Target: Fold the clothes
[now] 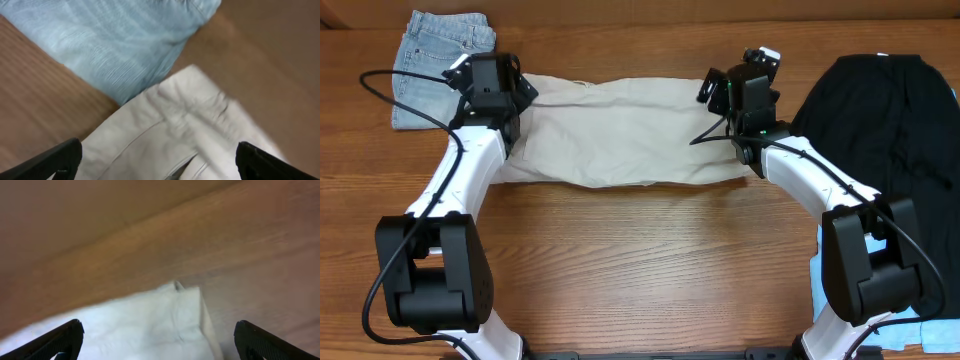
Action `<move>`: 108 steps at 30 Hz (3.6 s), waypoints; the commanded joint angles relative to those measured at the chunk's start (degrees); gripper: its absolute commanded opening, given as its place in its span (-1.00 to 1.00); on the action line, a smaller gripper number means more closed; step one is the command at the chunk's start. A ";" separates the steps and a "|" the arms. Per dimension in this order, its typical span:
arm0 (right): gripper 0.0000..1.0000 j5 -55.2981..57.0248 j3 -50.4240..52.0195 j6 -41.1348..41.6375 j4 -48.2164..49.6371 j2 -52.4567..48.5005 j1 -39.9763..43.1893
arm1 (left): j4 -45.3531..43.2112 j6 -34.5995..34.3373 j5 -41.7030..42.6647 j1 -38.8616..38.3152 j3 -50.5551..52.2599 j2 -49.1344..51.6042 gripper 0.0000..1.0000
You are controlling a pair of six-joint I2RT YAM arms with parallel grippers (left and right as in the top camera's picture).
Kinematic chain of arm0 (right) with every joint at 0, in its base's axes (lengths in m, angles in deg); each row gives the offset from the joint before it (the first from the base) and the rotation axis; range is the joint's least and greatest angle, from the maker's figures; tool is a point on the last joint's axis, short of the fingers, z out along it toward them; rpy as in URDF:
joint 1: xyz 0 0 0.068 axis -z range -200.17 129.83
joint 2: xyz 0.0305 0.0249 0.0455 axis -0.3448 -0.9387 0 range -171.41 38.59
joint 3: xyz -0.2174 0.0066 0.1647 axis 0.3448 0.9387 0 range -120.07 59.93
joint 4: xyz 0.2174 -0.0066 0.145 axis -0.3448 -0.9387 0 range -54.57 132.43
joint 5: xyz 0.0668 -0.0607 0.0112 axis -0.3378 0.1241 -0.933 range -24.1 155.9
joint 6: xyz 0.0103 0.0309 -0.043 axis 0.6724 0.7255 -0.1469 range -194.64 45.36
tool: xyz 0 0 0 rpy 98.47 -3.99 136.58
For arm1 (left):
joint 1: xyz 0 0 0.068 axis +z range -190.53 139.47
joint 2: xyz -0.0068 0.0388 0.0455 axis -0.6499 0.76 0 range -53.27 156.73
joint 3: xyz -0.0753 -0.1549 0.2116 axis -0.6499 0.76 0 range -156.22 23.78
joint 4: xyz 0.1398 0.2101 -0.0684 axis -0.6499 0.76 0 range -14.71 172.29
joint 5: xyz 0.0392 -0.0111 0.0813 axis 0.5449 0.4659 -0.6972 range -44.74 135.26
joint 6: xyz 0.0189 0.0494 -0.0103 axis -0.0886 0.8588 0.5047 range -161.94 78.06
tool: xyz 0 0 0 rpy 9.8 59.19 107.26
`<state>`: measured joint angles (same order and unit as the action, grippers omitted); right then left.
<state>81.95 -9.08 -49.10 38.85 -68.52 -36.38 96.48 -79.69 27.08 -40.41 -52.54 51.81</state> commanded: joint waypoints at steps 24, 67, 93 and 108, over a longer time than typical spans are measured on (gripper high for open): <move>0.52 -13.64 3.37 -1.46 -26.47 0.46 2.21 | 26.80 18.49 15.02 0.22 -7.28 -3.08 1.00; 0.61 -25.07 -6.08 -10.80 -52.83 14.64 10.62 | 28.65 27.50 25.29 -1.38 -7.28 -0.48 1.00; 0.72 -25.11 -4.81 -15.80 -37.81 3.50 9.42 | 20.98 38.07 27.96 8.92 -7.28 0.83 1.00; 0.64 -22.95 -4.44 -15.78 -34.47 -0.83 9.46 | 18.53 42.56 33.27 10.27 -7.28 13.53 1.00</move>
<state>57.89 -13.87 -64.23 4.38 -69.11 -26.76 115.61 -38.74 57.94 -29.94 -60.21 63.24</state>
